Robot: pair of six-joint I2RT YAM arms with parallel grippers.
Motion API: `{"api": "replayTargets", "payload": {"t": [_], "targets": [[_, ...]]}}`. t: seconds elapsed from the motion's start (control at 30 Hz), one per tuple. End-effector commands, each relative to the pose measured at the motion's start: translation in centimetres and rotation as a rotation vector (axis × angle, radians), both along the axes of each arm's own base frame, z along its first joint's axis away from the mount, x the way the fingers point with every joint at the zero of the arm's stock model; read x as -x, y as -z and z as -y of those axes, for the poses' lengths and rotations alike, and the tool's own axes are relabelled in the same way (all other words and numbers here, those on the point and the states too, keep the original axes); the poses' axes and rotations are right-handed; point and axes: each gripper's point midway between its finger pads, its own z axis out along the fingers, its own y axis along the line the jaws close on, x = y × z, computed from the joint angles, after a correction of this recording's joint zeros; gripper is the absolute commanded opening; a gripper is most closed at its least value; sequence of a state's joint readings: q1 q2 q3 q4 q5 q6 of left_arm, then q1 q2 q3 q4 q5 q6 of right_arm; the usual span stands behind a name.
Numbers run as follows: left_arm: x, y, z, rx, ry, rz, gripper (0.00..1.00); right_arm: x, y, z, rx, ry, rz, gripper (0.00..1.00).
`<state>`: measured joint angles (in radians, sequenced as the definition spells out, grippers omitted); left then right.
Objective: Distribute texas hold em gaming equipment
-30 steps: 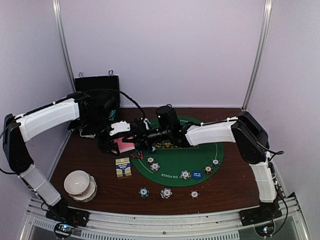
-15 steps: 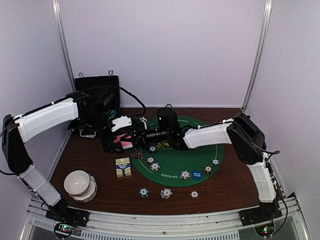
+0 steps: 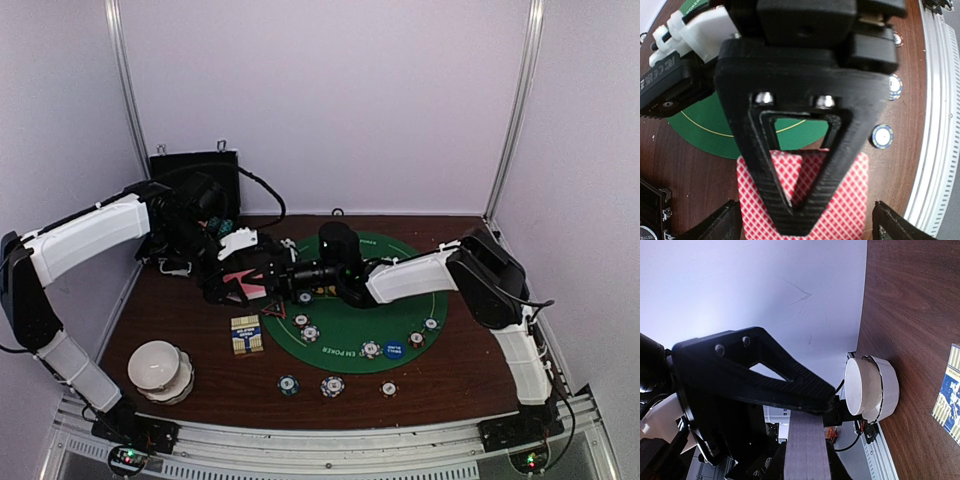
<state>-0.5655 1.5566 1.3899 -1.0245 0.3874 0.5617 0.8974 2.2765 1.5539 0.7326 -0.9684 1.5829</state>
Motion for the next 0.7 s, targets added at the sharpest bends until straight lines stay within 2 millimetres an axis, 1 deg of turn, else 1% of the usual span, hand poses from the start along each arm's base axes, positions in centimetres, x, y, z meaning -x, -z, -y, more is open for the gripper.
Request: {"api": "replayTargets", "payload": {"t": [0.0,0.1,0.2,0.37,0.47,0.57,0.63,0.67], "targets": [[1.6,-1.1,-0.2,0.035,0.059,-0.006,0.9,0.4,-2.1,0.2,-0.063,-0.008,0.047,0.08],[2.1,-0.5,-0.7,0.015,0.078,-0.015,0.87,0.3,-2.3,0.3,-0.062,-0.006,0.049,0.07],[2.3,0.0,-0.9,-0.001,0.086,-0.015,0.86,0.3,-2.4,0.3,-0.065,-0.003,0.051,0.07],[1.1,0.3,-0.9,-0.011,0.056,0.027,0.82,0.3,-2.5,0.2,-0.063,-0.006,0.052,0.07],[0.0,0.5,-1.0,-0.025,0.027,0.063,0.85,0.4,-2.5,0.3,-0.06,-0.009,0.052,0.06],[0.0,0.5,-0.8,-0.02,0.031,0.06,0.86,0.4,-2.3,0.3,-0.051,-0.011,0.053,0.06],[0.1,0.7,-0.9,-0.029,0.034,0.058,0.9,0.4,-2.3,0.3,-0.051,-0.014,0.054,0.06],[0.1,0.8,-1.0,-0.032,0.032,0.058,0.94,0.4,-2.4,0.3,-0.049,-0.016,0.055,0.05]]}}
